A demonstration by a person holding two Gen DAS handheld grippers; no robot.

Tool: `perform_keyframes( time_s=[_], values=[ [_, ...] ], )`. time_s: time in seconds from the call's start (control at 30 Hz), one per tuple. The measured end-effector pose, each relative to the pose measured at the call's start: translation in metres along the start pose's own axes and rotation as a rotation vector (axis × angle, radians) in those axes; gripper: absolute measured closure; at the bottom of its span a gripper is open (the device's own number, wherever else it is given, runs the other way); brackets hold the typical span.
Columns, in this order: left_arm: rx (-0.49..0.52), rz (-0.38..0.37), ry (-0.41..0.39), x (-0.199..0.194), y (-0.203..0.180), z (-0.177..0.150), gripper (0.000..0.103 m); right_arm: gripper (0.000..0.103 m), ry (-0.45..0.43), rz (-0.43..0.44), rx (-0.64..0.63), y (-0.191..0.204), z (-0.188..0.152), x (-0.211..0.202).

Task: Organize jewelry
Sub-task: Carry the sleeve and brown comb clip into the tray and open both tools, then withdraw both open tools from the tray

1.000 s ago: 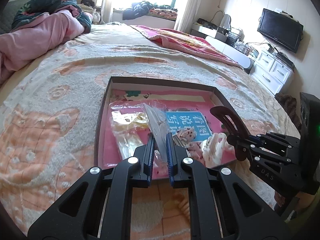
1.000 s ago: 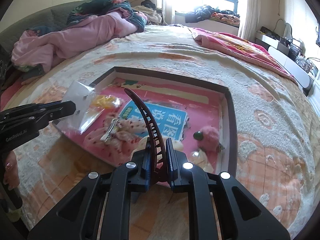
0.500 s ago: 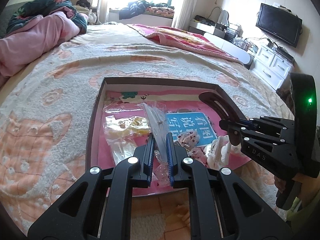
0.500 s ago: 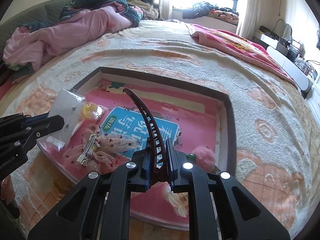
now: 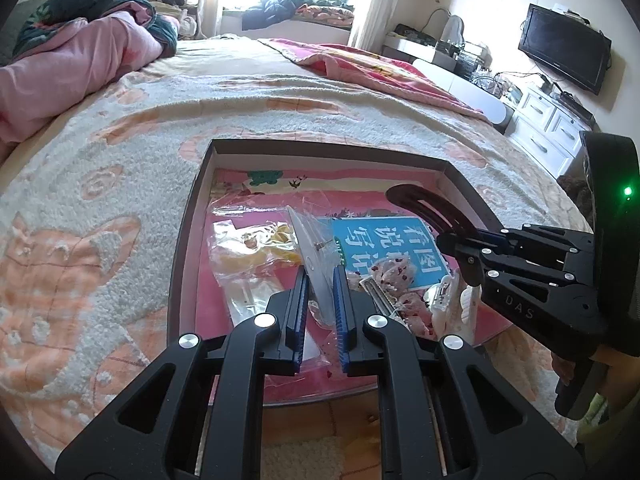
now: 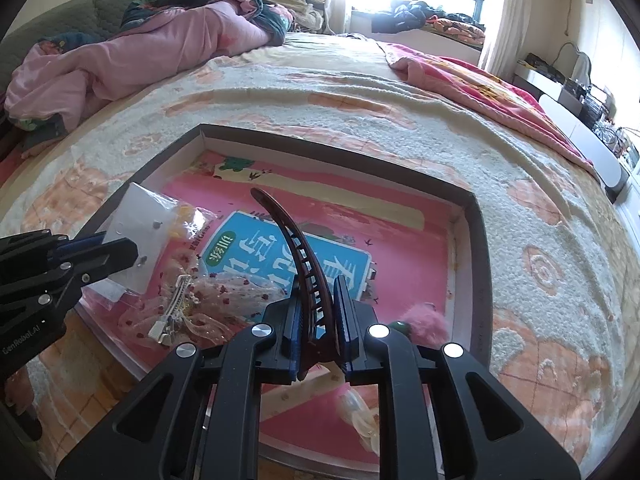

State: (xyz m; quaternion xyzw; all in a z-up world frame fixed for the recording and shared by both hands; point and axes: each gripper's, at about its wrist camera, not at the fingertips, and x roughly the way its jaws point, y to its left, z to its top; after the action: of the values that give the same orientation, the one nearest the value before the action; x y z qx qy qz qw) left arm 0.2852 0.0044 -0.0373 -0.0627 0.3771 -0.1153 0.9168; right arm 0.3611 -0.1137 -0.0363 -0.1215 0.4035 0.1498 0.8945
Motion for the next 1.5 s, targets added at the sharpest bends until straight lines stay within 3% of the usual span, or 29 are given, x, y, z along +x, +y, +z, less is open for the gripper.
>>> perform_keyframes(
  time_s=[0.33,0.53,0.7,0.83,1.0,1.5],
  values=[
    [-0.005,0.003,0.005,0.001,0.003,-0.001,0.095,0.082,0.0,0.004,-0.003,0.002,0.0,0.001],
    [-0.008,0.008,0.005,0.002,0.005,-0.002,0.09,0.068,-0.022,0.025,0.014,-0.003,-0.005,-0.009],
    [0.0,0.014,-0.006,-0.002,0.004,-0.002,0.072,0.055,-0.048,0.028,0.037,-0.009,-0.013,-0.025],
    [0.003,0.015,-0.018,-0.009,0.001,-0.001,0.065,0.047,-0.076,0.028,0.057,-0.014,-0.021,-0.042],
    [0.013,0.03,-0.047,-0.023,-0.001,-0.001,0.047,0.036,-0.108,0.024,0.085,-0.019,-0.03,-0.062],
    [0.027,0.051,-0.125,-0.068,-0.013,-0.012,0.011,0.025,-0.149,0.041,0.16,-0.021,-0.071,-0.105]
  ],
)
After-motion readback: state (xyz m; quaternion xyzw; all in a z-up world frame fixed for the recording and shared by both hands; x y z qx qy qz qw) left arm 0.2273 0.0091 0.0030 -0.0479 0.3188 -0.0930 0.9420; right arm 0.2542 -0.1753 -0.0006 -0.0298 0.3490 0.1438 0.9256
